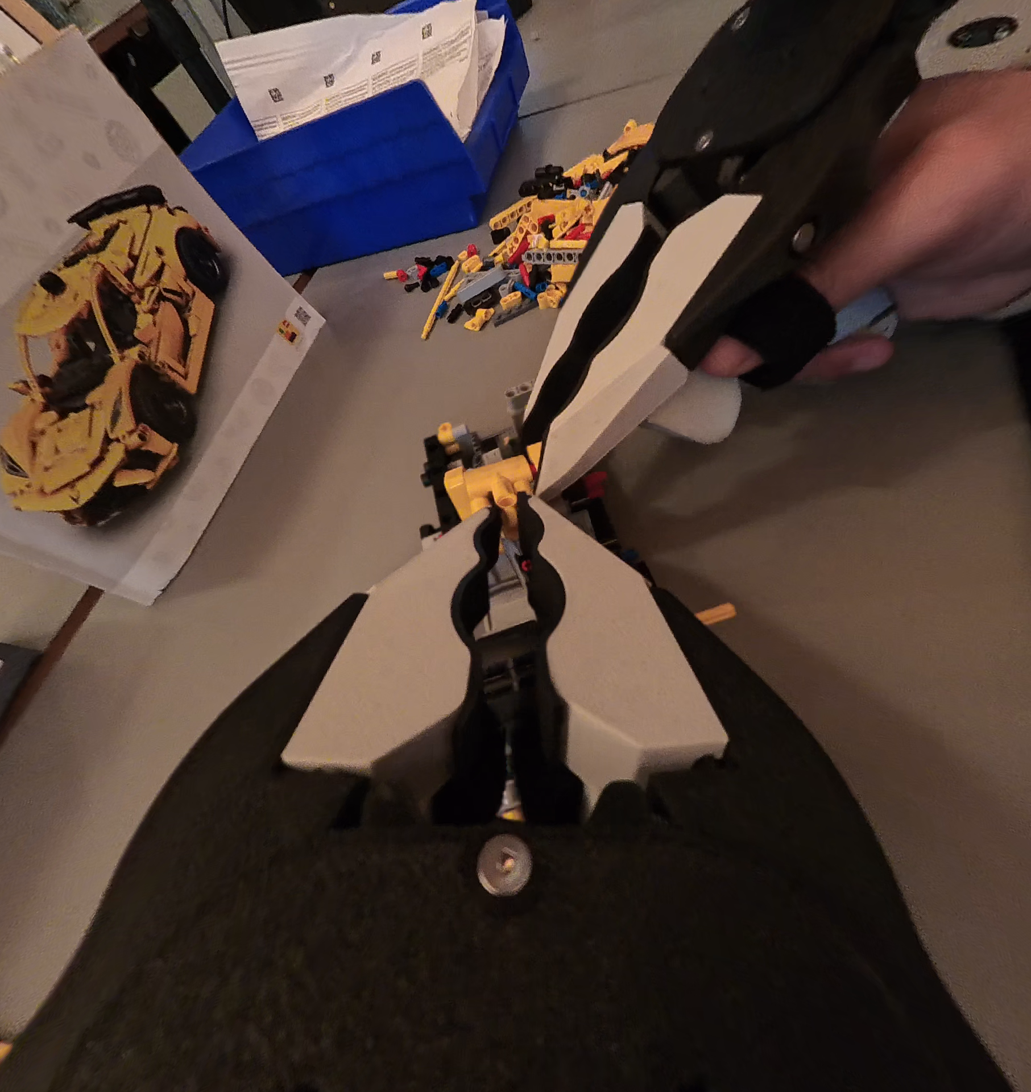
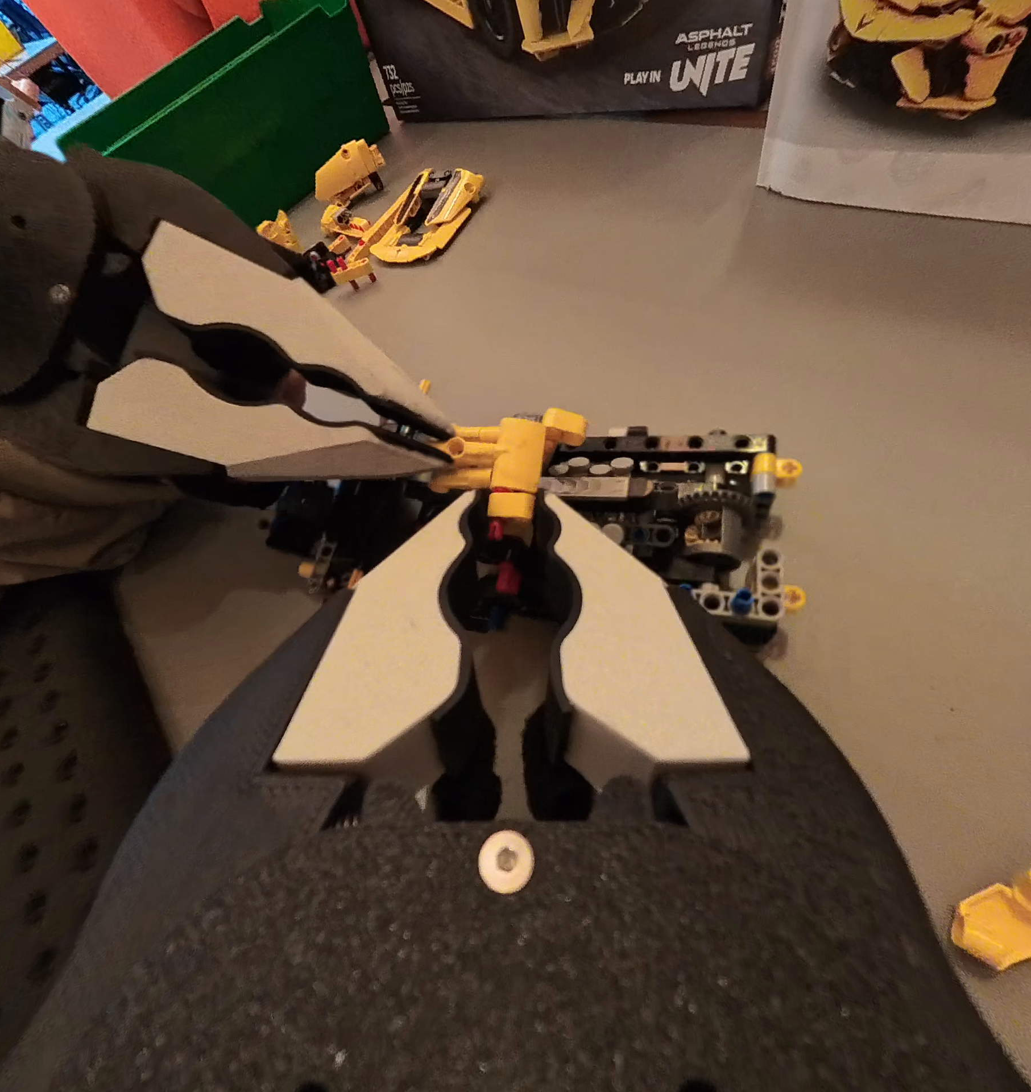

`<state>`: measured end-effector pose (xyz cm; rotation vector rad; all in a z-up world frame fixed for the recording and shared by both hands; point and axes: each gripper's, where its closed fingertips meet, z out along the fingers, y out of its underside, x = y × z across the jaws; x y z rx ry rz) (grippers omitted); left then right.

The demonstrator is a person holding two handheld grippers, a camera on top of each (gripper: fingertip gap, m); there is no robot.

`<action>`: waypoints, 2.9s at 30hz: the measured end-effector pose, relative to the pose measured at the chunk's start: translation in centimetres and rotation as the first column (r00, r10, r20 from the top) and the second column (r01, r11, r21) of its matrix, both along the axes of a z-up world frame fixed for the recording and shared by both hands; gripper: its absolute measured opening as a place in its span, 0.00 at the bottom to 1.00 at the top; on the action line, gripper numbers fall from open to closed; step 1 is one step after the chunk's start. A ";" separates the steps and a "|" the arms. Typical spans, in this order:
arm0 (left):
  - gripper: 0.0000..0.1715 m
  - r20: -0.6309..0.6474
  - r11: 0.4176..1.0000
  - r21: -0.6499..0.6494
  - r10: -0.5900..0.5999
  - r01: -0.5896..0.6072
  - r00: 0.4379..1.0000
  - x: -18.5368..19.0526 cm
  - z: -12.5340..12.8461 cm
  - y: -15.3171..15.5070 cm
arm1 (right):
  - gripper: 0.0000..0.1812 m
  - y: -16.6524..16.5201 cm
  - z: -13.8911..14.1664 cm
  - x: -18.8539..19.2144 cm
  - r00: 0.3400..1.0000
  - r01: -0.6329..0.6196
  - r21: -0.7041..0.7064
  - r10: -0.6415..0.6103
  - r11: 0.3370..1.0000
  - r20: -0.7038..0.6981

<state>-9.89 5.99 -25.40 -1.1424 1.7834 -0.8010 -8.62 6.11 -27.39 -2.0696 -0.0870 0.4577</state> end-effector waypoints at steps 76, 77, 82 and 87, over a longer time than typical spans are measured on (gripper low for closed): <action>0.16 0.020 0.510 0.858 -0.166 0.068 0.986 -2.3 -0.6 0.5 | 0.08 -0.3 0.0 -2.2 0.988 -0.094 -0.008 0.092 0.996 -0.120; 0.16 0.014 0.507 0.858 -0.184 0.082 0.983 -2.2 -0.7 0.3 | 0.08 -0.3 0.0 -2.2 0.988 -0.095 -0.008 0.093 0.995 -0.123; 0.08 -0.011 0.435 0.889 -0.288 0.141 0.958 -2.1 -1.4 -0.5 | 0.08 -0.2 0.0 -2.1 0.988 -0.095 -0.009 0.093 0.995 -0.126; 0.05 -0.018 0.429 0.890 -0.310 0.157 0.951 -2.1 -1.6 -0.4 | 0.08 -0.2 0.0 -2.1 0.987 -0.103 -0.007 0.102 0.995 -0.123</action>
